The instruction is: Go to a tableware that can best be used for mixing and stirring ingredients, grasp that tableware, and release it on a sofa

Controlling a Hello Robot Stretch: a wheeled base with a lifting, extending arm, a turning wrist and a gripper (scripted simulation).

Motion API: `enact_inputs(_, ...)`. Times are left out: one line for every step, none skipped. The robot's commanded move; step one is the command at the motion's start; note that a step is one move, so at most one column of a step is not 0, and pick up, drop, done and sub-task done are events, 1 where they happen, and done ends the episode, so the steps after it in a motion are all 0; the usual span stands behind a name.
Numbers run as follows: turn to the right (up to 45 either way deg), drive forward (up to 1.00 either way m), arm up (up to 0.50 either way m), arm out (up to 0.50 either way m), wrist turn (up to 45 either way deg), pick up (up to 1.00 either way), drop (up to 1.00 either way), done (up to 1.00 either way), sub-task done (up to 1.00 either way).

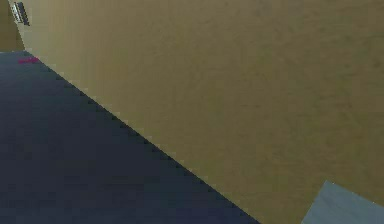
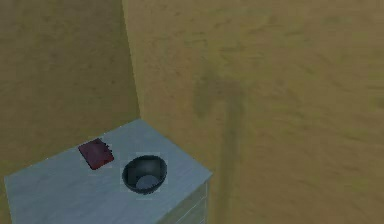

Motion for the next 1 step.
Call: enact_inputs(-12.0, 0.00, 0.00, 0.00, 0.0, 0.00, 0.00, 0.00, 0.00)
